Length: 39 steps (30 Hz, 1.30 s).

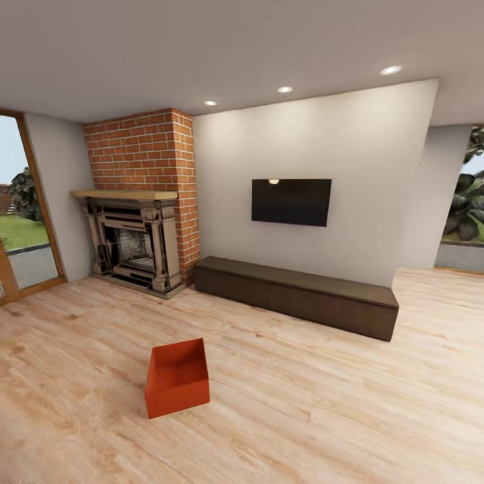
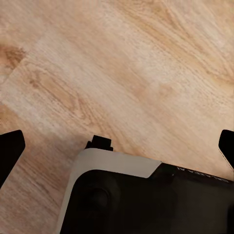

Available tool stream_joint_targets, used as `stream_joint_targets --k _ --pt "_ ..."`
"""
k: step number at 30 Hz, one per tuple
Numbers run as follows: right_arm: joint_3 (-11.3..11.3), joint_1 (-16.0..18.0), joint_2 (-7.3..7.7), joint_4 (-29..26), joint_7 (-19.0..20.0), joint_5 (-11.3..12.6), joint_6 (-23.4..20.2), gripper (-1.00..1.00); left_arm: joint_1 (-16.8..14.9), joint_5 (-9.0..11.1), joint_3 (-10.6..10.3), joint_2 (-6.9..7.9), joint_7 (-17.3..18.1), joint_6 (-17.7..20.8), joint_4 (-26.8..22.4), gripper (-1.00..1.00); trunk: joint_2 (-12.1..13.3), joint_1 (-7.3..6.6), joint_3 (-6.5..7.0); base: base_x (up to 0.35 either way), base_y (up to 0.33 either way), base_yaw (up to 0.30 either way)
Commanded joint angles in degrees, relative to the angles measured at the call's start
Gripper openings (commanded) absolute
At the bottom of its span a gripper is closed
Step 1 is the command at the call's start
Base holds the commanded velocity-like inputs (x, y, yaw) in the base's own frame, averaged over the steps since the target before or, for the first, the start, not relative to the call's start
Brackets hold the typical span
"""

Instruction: Move the two storage containers from the living room to the garage. In the garage, place one container on the floor and stack the other container on top of it (either order is fine).

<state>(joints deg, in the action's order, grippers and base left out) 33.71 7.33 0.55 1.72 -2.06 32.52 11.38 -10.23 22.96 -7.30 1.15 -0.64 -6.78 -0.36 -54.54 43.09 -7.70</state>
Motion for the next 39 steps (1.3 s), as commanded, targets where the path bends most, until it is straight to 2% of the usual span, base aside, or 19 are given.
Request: stream_joint_targets --k 1,21,39 --pt "0.48 0.05 -0.02 0.13 -0.05 0.35 0.27 1.0 -0.05 0.42 -0.49 -0.01 -0.07 -0.16 0.06 1.0 -0.05 0.04 -0.08 0.32 0.0 0.268" --pt "0.51 0.05 -0.06 0.13 -0.05 0.33 0.31 1.0 -0.05 0.45 -0.45 -0.01 -0.07 -0.19 0.05 1.0 -0.05 0.04 -0.08 0.32 0.0 0.261" --pt "0.91 0.05 -0.14 0.13 -0.27 0.0 0.24 1.0 -0.05 0.47 -0.46 -0.01 -0.07 -0.25 0.04 1.0 -0.05 0.04 -0.08 0.32 0.0 0.019"
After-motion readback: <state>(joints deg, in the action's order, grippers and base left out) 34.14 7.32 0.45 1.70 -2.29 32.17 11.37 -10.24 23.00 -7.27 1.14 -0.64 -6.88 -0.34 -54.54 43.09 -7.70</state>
